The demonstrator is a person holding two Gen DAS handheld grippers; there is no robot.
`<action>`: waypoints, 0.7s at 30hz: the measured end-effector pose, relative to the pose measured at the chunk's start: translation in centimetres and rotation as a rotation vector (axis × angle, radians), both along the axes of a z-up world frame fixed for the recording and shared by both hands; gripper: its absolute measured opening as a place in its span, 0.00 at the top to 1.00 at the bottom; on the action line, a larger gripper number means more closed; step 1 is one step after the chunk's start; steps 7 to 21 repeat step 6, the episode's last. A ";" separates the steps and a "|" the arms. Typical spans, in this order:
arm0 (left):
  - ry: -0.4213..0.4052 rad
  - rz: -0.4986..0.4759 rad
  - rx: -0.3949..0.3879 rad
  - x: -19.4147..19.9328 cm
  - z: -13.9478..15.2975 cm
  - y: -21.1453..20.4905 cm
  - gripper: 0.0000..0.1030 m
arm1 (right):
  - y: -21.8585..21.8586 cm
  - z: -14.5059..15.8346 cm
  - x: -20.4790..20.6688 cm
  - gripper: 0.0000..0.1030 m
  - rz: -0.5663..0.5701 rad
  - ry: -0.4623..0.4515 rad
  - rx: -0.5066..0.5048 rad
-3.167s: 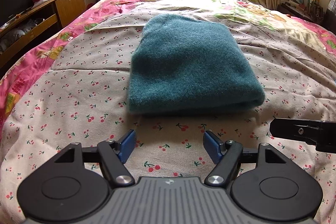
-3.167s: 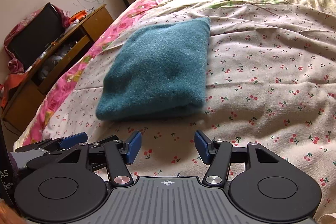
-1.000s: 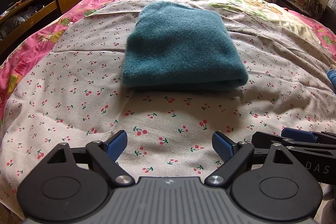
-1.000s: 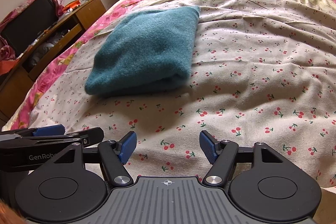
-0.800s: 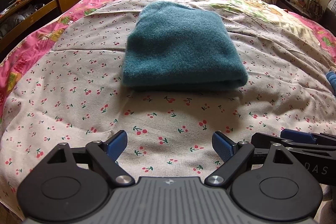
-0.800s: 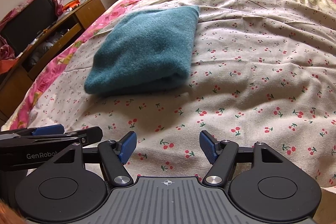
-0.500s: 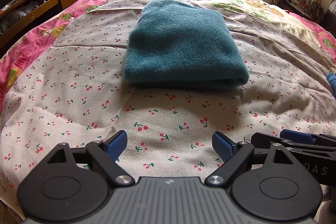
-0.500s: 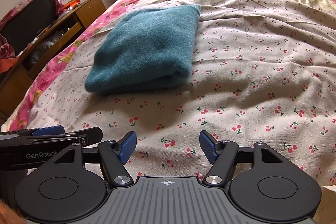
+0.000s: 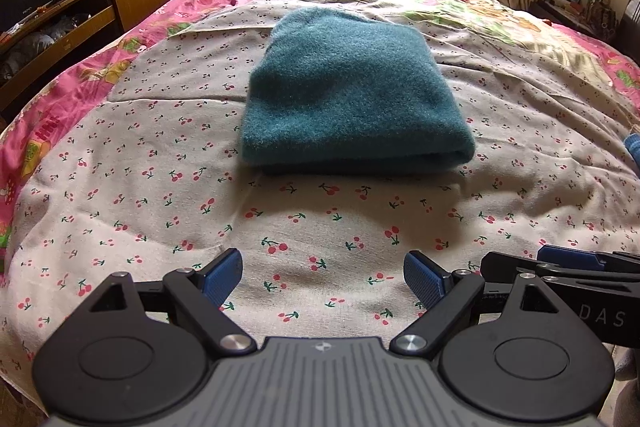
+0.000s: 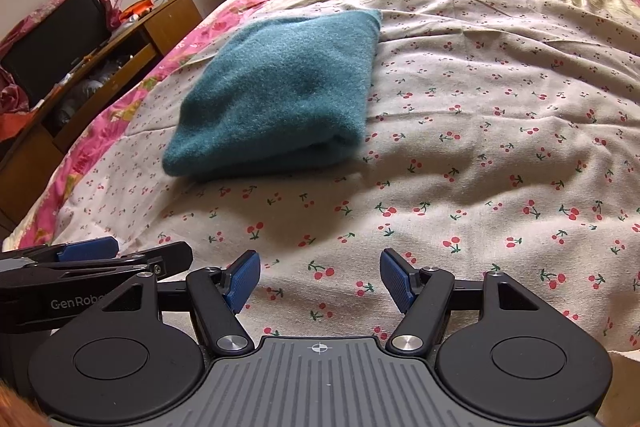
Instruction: Fold small clothes
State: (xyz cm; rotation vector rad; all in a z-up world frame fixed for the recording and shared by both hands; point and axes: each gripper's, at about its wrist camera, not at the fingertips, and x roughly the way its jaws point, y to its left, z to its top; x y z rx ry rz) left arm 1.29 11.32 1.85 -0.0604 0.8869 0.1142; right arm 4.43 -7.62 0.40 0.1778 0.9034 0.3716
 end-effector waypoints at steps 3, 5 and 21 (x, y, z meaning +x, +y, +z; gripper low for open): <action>-0.009 0.004 0.004 -0.1 0.1 0.0 0.05 | 0.0 0.0 0.0 0.35 -0.001 0.000 0.000; -0.011 0.005 0.004 -0.1 0.2 0.0 0.05 | 0.0 0.0 0.0 0.35 -0.002 0.000 0.000; -0.011 0.006 0.003 -0.1 0.2 0.0 0.05 | 0.0 0.0 -0.1 0.35 -0.002 0.000 0.001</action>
